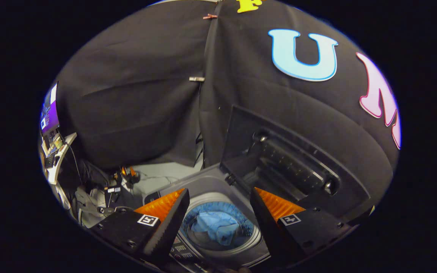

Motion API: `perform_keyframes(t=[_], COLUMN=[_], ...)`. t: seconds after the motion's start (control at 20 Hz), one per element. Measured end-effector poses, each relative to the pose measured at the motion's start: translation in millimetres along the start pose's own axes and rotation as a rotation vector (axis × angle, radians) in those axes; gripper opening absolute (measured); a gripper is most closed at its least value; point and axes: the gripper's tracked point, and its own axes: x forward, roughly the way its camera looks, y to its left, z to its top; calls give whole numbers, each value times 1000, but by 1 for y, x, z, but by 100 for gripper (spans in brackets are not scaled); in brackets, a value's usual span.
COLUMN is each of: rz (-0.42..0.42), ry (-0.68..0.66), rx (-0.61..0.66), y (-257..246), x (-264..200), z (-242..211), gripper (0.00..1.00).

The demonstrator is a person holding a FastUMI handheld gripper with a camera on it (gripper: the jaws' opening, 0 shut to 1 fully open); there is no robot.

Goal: Put the clothes into the washing machine and then close the washing machine lid.

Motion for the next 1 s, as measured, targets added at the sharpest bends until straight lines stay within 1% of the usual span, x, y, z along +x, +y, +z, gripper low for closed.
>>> perform_keyframes(t=[0.25, 0.45, 0.75, 1.0], rz=[-120, -229, -410, -543], ry=[-168, -213, -320, -324], rx=[114, 195, 178, 221], y=[-38, -78, -128, -173], x=[-11, -16, -27, -33], z=[42, 53, 75, 71], gripper=[99, 99, 99, 99])
